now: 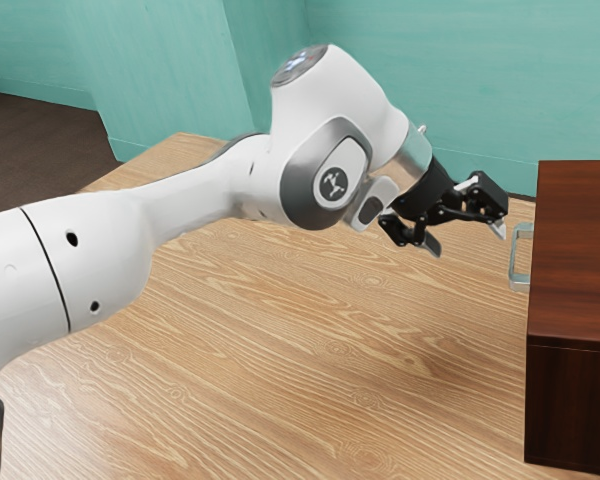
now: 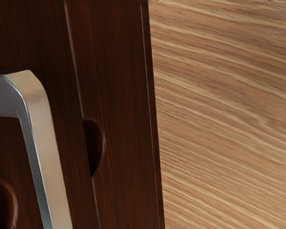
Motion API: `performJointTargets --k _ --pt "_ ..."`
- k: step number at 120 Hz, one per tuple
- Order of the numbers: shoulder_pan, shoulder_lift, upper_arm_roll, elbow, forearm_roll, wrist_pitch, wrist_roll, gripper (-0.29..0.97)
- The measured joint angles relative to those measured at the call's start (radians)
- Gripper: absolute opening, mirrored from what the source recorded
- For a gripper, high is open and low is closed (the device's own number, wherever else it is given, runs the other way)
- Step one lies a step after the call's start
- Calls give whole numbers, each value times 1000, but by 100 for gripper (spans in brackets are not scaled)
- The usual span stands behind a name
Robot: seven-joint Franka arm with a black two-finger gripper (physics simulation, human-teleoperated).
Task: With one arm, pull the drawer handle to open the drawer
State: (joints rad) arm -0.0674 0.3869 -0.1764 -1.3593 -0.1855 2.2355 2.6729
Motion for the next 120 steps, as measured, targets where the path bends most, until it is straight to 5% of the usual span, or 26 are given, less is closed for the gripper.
performJointTargets --k 120 --pt "10 54 -33 -20 60 82 -42 68"
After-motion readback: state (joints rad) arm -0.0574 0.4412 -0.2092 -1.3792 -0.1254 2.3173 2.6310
